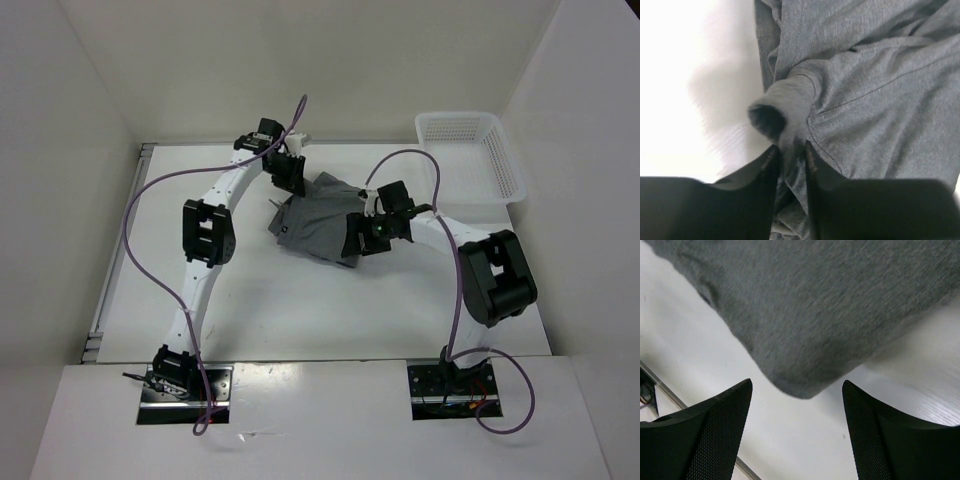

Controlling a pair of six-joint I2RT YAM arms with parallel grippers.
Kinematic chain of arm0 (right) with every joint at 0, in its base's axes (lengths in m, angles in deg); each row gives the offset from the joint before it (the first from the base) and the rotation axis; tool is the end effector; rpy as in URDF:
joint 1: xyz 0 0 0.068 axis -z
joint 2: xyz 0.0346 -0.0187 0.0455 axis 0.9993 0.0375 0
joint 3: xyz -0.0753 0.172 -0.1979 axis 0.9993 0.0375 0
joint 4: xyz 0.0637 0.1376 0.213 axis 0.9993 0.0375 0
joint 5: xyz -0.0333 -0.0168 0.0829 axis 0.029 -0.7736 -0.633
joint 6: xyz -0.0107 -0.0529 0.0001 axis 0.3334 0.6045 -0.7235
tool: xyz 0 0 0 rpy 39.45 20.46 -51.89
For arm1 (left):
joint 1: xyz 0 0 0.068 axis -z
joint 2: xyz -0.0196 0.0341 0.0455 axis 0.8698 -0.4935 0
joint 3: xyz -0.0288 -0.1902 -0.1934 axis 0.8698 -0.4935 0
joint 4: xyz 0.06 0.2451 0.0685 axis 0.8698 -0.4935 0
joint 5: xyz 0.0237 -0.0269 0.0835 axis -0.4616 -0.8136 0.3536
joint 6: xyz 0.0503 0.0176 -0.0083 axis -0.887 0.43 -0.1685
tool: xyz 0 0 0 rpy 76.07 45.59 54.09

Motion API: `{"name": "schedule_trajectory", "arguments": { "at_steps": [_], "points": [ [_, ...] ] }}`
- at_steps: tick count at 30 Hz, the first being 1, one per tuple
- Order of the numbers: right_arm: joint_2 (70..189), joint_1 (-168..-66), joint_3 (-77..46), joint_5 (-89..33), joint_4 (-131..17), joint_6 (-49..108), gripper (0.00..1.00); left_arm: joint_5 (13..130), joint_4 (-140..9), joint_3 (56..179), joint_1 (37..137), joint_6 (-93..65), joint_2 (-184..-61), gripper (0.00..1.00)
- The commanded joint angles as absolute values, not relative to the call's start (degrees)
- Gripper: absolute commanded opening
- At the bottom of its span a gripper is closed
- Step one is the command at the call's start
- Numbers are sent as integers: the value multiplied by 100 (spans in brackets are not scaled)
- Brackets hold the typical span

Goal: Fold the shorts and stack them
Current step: Fold the shorts

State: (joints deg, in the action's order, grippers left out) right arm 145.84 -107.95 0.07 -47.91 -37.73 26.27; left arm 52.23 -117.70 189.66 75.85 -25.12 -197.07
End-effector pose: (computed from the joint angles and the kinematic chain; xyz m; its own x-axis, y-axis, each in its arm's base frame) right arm 0.3151 0.1326 0.1855 -0.8713 -0.1575 -0.4649 -0.3934 0.7905 0.4695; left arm 0.5330 -0.1641 0.1949 -0.8000 0.2158 -0.5598 0.4810 0.7883 -0.3836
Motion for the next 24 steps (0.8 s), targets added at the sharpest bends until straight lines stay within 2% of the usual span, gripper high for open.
{"name": "schedule_trajectory", "arguments": {
  "at_steps": [1, 4, 8, 9, 11, 12, 15, 24],
  "points": [
    [14884, -10772, -40, -4818, -4391, 2087, 78, 5009, -11712, 19136, 7625, -2542, -19574, 29],
    [15113, -10772, -111, -4467, -4392, 1920, 78, 4956, -11712, 19136, 7625, -2542, -19574, 17],
    [15341, -10772, -163, -4405, -4392, 1744, 71, 4895, -11659, 19198, 7625, -2542, -19329, 13],
    [15342, -10772, -164, -4405, -4444, 1744, 58, 4834, -11659, 19198, 7625, -2542, -19267, 13],
    [15394, -10772, -278, -4335, -4445, 1849, 40, 4781, -11659, 19346, 7625, -2542, -19074, 13],
    [15394, -10772, -278, -4247, -4445, 1910, 21, 4711, -11659, 19426, 7625, -2542, -19073, 13],
    [15394, -10772, -331, -4133, -4393, 2095, 7, 4579, -11659, 19846, 7677, -2542, -19003, 13],
    [15280, -10772, -173, -4159, -4278, 2604, 7, 4017, -11379, 20946, 7739, -2542, -19600, 14]
  ]
}}
